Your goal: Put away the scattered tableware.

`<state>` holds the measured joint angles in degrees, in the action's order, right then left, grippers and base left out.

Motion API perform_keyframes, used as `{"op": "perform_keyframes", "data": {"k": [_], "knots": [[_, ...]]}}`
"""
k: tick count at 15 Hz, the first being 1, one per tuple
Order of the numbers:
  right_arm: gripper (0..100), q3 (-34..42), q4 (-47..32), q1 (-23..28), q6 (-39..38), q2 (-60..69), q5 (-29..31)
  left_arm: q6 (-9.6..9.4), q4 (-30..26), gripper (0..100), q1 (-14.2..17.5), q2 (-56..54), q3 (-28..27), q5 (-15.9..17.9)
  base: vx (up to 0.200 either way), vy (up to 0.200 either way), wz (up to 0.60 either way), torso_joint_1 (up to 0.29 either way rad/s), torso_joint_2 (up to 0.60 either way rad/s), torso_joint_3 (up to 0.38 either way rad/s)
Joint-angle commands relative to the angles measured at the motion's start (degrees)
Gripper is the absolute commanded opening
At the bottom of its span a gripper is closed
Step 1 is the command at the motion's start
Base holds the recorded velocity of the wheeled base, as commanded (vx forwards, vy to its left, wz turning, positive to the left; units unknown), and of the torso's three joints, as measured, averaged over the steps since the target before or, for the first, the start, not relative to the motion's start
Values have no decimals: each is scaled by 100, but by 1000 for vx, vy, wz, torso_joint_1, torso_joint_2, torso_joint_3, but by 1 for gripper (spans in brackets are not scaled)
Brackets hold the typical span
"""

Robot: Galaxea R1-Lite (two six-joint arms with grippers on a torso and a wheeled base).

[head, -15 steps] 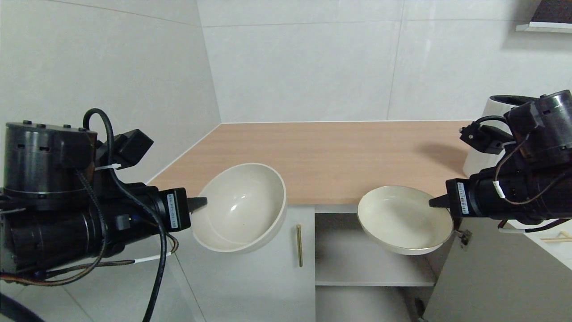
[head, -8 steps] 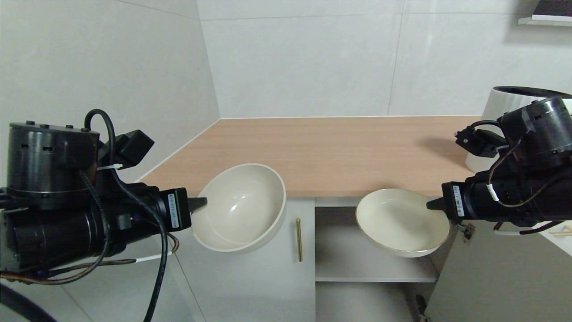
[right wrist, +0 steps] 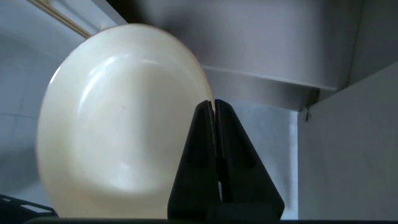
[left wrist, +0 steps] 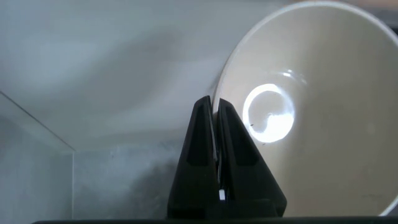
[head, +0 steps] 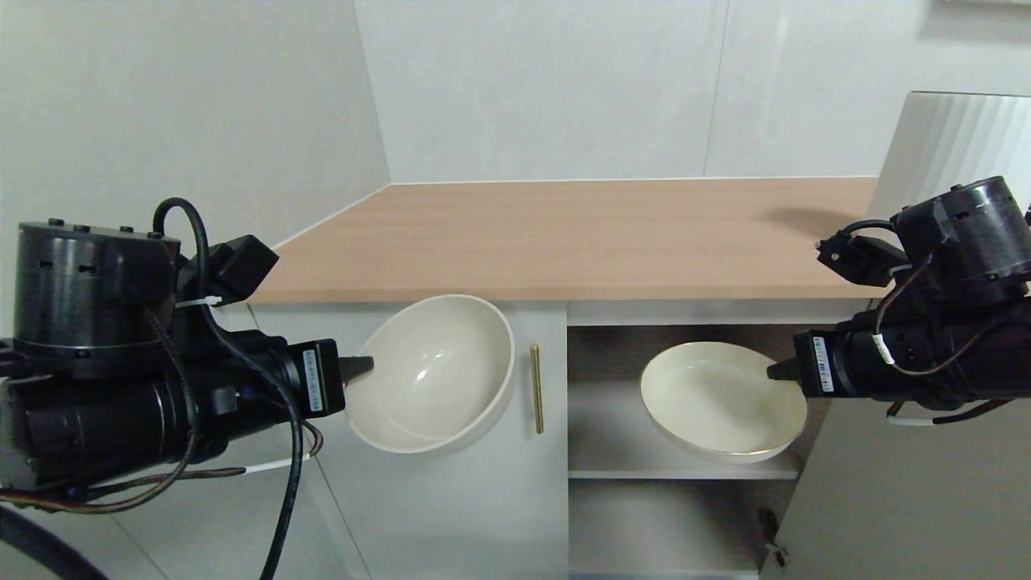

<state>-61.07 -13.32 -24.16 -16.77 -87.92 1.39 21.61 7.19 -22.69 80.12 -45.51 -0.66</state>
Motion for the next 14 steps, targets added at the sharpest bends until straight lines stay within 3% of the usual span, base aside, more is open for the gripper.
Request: {"op": "perform_keyframes", "data": {"k": [1,4,10,14], "knots": [[0,-1,5,-1,-1,-24,2,1,10,0,1,30,-2,-4,0,0,0,-124,452,315],[0,34,5,-1,43,-32,2,1,10,0,1,22,-2,-4,0,0,0,-77,297,219],[0,52,5,-18,78,-103,-16,1,10,0,1,22,-2,-13,0,0,0,-5,24,14],[0,272,374,-317,60,-1193,-16,1,1,0,1,13,-2,-13,0,0,0,0,0,0]]}}
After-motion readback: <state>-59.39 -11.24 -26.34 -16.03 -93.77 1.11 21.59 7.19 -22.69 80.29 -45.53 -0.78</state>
